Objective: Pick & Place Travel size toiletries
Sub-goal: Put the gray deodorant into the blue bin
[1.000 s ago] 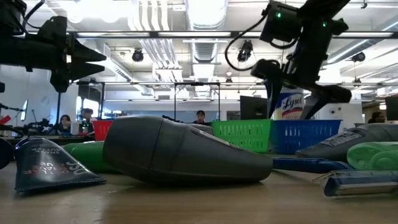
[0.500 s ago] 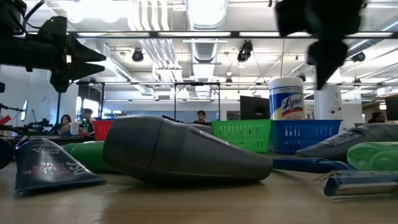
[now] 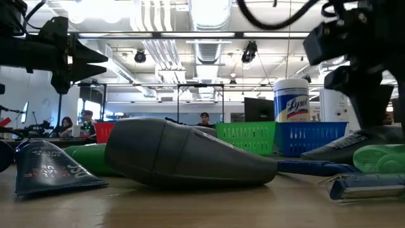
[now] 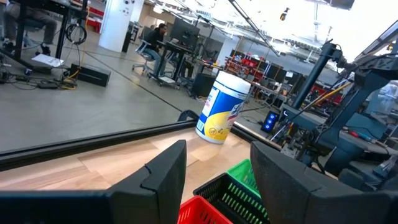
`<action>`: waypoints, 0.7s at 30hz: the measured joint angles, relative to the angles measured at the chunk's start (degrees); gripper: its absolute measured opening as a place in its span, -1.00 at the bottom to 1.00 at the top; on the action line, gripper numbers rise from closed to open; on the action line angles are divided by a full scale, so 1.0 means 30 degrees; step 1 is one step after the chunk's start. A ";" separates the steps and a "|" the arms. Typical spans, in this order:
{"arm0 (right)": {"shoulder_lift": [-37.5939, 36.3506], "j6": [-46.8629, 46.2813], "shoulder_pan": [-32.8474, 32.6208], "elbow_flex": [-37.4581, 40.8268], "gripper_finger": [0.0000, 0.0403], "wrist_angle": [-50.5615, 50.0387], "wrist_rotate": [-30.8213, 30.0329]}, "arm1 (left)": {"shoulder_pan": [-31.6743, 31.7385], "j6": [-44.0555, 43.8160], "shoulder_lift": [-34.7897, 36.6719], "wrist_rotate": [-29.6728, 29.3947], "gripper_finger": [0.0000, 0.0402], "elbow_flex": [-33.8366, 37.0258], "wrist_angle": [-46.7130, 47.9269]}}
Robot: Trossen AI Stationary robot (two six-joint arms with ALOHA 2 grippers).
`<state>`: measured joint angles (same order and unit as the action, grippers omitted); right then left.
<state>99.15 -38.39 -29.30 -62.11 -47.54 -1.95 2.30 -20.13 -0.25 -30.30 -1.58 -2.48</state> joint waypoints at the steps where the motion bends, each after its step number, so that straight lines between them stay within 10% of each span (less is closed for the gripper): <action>1: 0.0284 0.0290 0.0013 -0.0101 0.41 0.0021 -0.0139 | -0.0002 0.0001 0.0000 0.0000 -0.08 0.0000 0.0005; 12: 0.1958 0.1944 0.0867 -0.0368 0.57 0.1948 -0.0274 | 0.0003 0.0003 0.0000 0.0000 -0.08 0.0000 0.0000; 21: 0.2326 0.1299 0.1887 -0.0415 0.06 0.1958 0.0952 | -0.0001 -0.0004 0.0000 -0.0004 -0.08 0.0000 0.0003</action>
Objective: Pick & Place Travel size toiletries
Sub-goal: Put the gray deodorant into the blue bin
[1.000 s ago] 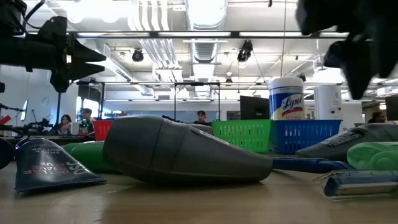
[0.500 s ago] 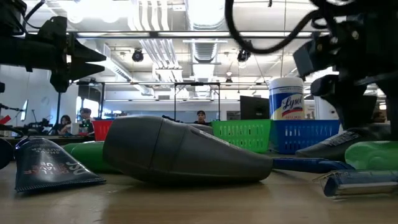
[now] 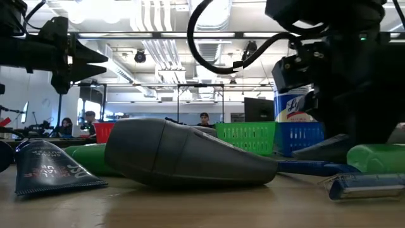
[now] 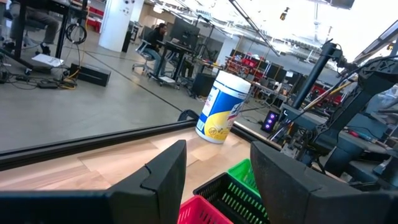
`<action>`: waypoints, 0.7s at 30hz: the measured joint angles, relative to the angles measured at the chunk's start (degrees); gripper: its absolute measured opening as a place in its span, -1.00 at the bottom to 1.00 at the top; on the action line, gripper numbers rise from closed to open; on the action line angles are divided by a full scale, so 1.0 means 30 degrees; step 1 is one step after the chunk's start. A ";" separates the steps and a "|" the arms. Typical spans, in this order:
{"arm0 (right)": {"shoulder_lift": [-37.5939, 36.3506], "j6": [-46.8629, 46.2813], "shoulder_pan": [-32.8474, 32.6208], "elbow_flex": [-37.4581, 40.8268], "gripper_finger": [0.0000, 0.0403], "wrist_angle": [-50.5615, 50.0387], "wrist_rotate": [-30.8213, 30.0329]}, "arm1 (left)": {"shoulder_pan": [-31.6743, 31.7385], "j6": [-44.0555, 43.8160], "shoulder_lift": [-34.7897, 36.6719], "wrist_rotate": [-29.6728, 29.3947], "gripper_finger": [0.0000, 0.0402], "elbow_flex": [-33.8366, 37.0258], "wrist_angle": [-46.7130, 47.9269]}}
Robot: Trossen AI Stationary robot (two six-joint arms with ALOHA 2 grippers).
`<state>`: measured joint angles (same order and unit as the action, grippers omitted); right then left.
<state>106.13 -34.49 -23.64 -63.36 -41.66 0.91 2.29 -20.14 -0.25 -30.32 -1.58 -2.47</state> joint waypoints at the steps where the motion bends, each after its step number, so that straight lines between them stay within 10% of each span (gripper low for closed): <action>1: 0.0000 -0.0270 0.0000 -0.0141 0.00 -0.0292 0.0081 | -0.0003 0.0003 0.0000 0.0004 -0.08 0.0000 0.0002; 12: -0.3847 -1.1873 -0.0733 -0.2161 -0.01 -0.5243 -0.1067 | 0.0004 0.0005 0.0000 0.0003 -0.08 0.0000 0.0004; 17: -0.7039 -2.1375 0.1526 0.0025 -0.01 -0.5029 -0.5017 | -0.0002 0.0006 0.0000 0.0004 -0.08 0.0000 0.0004; 21: -0.9045 -2.2896 0.4385 0.2151 -0.01 -0.3066 -0.6374 | 0.0001 0.0002 0.0000 -0.0001 -0.08 0.0000 0.0012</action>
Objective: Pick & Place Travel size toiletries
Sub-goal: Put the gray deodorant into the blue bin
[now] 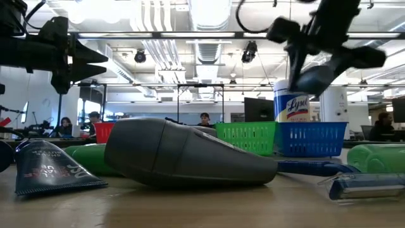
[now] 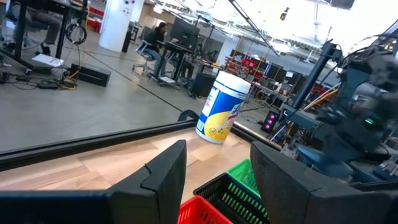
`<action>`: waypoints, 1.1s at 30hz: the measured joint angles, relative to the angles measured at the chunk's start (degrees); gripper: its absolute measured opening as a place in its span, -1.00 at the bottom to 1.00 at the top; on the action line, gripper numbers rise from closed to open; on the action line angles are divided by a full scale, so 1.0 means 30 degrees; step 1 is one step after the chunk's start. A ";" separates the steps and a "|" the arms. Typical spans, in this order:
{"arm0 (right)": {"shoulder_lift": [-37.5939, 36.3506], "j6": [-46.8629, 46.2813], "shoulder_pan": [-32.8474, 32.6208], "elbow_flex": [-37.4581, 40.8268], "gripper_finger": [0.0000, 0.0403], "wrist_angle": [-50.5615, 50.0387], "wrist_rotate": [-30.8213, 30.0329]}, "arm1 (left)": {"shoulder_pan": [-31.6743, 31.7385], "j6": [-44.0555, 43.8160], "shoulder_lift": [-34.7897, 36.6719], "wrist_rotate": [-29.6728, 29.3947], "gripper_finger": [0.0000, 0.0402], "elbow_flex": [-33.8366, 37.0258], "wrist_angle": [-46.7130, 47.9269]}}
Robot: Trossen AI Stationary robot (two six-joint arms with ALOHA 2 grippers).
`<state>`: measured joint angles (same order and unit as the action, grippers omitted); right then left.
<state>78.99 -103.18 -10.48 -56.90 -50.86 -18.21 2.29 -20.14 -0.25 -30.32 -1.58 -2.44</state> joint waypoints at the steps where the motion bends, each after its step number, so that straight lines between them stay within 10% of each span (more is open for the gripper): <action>1: -0.0249 0.0287 0.0608 0.0457 -0.01 0.0355 0.0076 | 0.0000 0.0005 0.0000 0.0005 -0.08 0.0000 0.0000; 21: 0.1591 0.2577 0.3700 0.1914 0.54 0.2135 0.2090 | -0.0003 0.0005 0.0000 0.0005 -0.08 0.0000 0.0178; 33: 0.2403 1.0226 -0.0314 -0.0607 0.75 0.4067 0.4516 | 0.0004 -0.0011 0.0000 0.0005 -0.08 0.0000 0.0252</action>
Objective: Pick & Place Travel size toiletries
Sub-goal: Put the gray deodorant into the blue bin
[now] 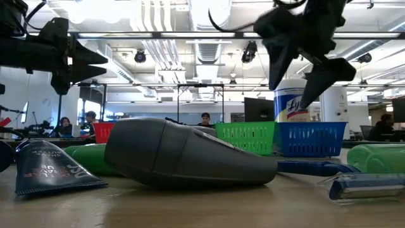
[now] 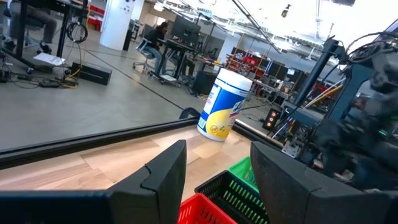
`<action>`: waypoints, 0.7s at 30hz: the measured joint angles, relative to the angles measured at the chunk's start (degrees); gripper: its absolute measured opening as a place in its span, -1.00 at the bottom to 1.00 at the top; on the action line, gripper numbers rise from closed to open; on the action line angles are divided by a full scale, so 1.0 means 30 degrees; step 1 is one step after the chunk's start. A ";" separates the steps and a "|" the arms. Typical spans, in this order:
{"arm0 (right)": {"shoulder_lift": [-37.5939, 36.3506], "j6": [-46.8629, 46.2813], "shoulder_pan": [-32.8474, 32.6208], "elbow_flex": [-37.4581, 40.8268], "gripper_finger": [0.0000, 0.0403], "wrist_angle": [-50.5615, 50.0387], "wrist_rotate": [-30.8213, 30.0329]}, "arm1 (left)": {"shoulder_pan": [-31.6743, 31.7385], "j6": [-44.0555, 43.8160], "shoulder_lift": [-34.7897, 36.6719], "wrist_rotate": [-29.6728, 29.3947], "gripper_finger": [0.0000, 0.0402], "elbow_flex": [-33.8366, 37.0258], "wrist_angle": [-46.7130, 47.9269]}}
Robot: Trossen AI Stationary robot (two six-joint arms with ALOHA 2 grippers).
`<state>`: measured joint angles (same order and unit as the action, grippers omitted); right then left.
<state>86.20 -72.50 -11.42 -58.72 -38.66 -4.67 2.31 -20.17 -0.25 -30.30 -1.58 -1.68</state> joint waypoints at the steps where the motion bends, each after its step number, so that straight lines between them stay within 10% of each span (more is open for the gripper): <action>1: 0.0417 0.0959 -0.0447 -0.0220 0.74 0.0373 0.0208 | -0.0007 -0.0096 0.0000 0.0000 -0.08 0.0000 -0.0014; 10: 0.4692 1.0572 -0.4325 -0.4118 0.59 0.0475 0.0566 | -0.0005 -1.0216 0.0000 0.0007 -0.08 -0.0002 0.0039; 21: 0.9778 1.5745 -0.5682 -0.8330 0.68 0.1095 0.0554 | 0.0000 -1.0686 0.0000 0.0000 -0.08 -0.0007 0.0083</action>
<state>115.53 -25.27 -28.47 -83.71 -35.38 -3.01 2.31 -52.23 -0.25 -30.30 -1.61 -1.43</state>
